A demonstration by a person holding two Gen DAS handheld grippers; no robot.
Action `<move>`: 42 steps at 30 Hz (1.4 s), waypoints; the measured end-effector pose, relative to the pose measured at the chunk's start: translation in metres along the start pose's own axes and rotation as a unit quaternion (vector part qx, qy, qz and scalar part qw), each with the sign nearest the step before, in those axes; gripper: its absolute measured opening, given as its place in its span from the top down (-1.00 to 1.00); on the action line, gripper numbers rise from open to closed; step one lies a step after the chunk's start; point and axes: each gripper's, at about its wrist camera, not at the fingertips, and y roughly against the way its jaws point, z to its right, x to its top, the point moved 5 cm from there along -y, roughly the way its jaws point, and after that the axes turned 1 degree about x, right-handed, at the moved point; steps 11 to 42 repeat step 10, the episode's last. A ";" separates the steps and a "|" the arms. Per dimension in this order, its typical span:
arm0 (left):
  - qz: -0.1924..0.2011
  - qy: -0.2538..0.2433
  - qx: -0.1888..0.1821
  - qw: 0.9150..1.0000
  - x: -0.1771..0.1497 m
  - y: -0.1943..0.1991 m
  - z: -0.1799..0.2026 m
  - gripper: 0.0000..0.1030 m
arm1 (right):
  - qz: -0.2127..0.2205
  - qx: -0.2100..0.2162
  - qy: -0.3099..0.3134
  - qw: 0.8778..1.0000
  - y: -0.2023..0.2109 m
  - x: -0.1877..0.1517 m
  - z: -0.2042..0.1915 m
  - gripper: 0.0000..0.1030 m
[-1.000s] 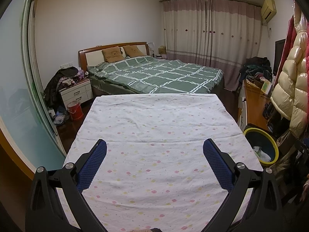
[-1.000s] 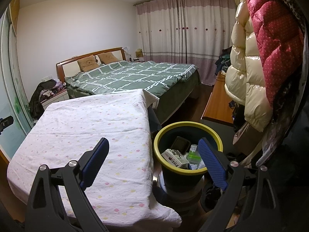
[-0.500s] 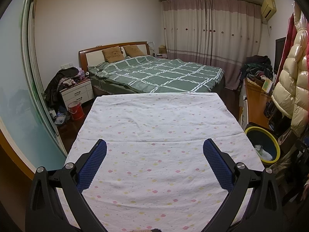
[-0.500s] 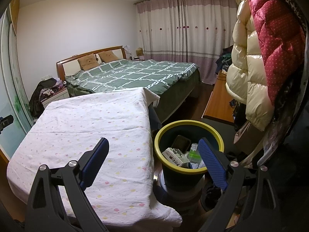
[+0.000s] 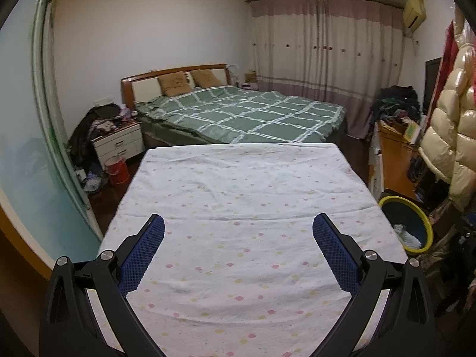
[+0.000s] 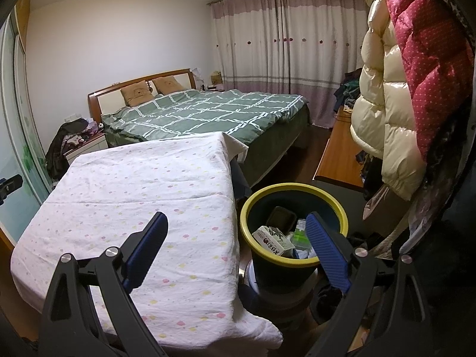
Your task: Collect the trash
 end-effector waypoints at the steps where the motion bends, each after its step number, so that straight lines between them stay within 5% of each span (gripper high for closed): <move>1: 0.001 0.000 -0.006 1.000 0.001 0.000 0.001 -0.91 | -0.001 0.002 0.000 1.000 -0.002 0.000 -0.001 -0.73; 6: -0.015 0.002 0.002 1.000 0.011 -0.025 -0.005 -0.91 | -0.012 0.027 0.007 1.000 -0.022 0.010 -0.017 -0.80; 10: -0.043 -0.012 0.017 0.999 0.016 -0.081 -0.021 -0.91 | -0.035 0.059 0.026 0.997 -0.059 0.023 -0.051 -0.84; 42: -0.043 -0.012 0.017 0.999 0.016 -0.081 -0.021 -0.91 | -0.035 0.059 0.026 0.997 -0.059 0.023 -0.051 -0.84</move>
